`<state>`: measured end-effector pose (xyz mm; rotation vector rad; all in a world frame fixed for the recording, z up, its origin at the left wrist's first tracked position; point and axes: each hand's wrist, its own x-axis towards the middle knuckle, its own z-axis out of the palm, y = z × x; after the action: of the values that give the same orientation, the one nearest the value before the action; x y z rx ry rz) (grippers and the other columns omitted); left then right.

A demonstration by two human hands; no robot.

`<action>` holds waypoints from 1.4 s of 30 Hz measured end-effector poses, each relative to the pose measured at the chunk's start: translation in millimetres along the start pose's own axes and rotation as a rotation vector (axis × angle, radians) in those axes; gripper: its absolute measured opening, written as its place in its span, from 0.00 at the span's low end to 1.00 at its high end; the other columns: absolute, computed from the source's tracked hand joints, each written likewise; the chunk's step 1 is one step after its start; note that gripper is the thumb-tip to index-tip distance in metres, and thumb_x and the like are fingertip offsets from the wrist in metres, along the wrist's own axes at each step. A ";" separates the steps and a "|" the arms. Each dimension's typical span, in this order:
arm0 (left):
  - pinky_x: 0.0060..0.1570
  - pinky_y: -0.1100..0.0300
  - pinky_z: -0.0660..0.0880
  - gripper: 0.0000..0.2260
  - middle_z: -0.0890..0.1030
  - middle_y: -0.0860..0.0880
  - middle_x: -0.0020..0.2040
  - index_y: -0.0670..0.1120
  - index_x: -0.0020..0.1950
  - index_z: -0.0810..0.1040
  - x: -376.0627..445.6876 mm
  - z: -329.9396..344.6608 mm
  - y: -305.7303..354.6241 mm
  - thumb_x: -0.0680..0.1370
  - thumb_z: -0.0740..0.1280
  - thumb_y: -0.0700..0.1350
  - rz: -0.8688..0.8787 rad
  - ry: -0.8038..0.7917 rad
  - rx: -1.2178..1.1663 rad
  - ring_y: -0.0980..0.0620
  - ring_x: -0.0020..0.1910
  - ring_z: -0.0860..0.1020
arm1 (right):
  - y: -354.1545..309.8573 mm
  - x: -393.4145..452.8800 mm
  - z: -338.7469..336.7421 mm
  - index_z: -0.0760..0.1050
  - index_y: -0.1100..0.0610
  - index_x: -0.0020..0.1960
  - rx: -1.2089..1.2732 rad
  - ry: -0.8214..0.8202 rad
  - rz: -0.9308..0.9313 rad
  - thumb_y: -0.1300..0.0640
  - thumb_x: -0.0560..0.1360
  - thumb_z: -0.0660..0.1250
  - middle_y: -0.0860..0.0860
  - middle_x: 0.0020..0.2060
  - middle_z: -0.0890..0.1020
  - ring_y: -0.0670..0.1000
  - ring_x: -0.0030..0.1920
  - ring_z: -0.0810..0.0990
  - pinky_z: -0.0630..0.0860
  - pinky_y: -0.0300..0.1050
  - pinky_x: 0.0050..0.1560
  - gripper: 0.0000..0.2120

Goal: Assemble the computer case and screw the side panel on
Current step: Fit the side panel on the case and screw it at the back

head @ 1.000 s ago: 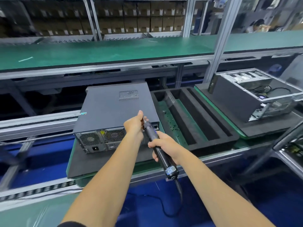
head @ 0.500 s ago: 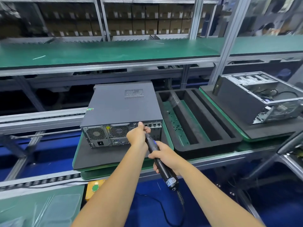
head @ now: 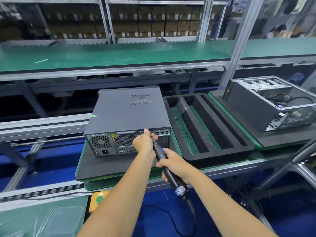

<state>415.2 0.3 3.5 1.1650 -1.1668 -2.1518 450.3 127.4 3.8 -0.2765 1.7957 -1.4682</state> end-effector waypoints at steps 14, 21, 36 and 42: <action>0.28 0.59 0.71 0.13 0.75 0.45 0.29 0.41 0.35 0.69 9.1 13.3 -2.4 0.79 0.60 0.39 -0.026 0.035 -0.063 0.51 0.20 0.73 | -0.2 8.1 -15.1 0.68 0.47 0.59 -0.067 -0.019 -0.014 0.61 0.76 0.67 0.58 0.47 0.76 0.50 0.29 0.79 0.78 0.44 0.31 0.16; 0.25 0.62 0.70 0.11 0.74 0.46 0.29 0.39 0.36 0.72 9.6 17.9 -4.0 0.79 0.62 0.37 -0.041 -0.081 -0.123 0.51 0.23 0.71 | 1.5 11.1 -24.1 0.67 0.51 0.64 -0.048 -0.019 -0.016 0.60 0.76 0.67 0.59 0.46 0.77 0.51 0.29 0.79 0.79 0.46 0.32 0.19; 0.23 0.61 0.66 0.11 0.71 0.45 0.33 0.39 0.38 0.71 8.9 38.5 -9.3 0.80 0.57 0.36 -0.055 -0.063 -0.178 0.51 0.26 0.70 | 4.7 16.5 -42.4 0.66 0.49 0.65 -0.032 -0.021 -0.028 0.59 0.75 0.68 0.59 0.46 0.77 0.52 0.30 0.79 0.78 0.47 0.33 0.21; 0.25 0.60 0.66 0.12 0.71 0.46 0.31 0.39 0.36 0.70 10.1 40.8 -13.1 0.80 0.57 0.35 -0.026 -0.061 -0.164 0.54 0.21 0.70 | 6.0 18.7 -44.5 0.63 0.50 0.69 -0.022 -0.021 -0.012 0.59 0.75 0.68 0.59 0.47 0.77 0.51 0.30 0.79 0.78 0.47 0.33 0.26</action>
<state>376.0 20.0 -0.1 1.0562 -0.9837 -2.2692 409.3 150.5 -8.6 -0.3128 1.7971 -1.4494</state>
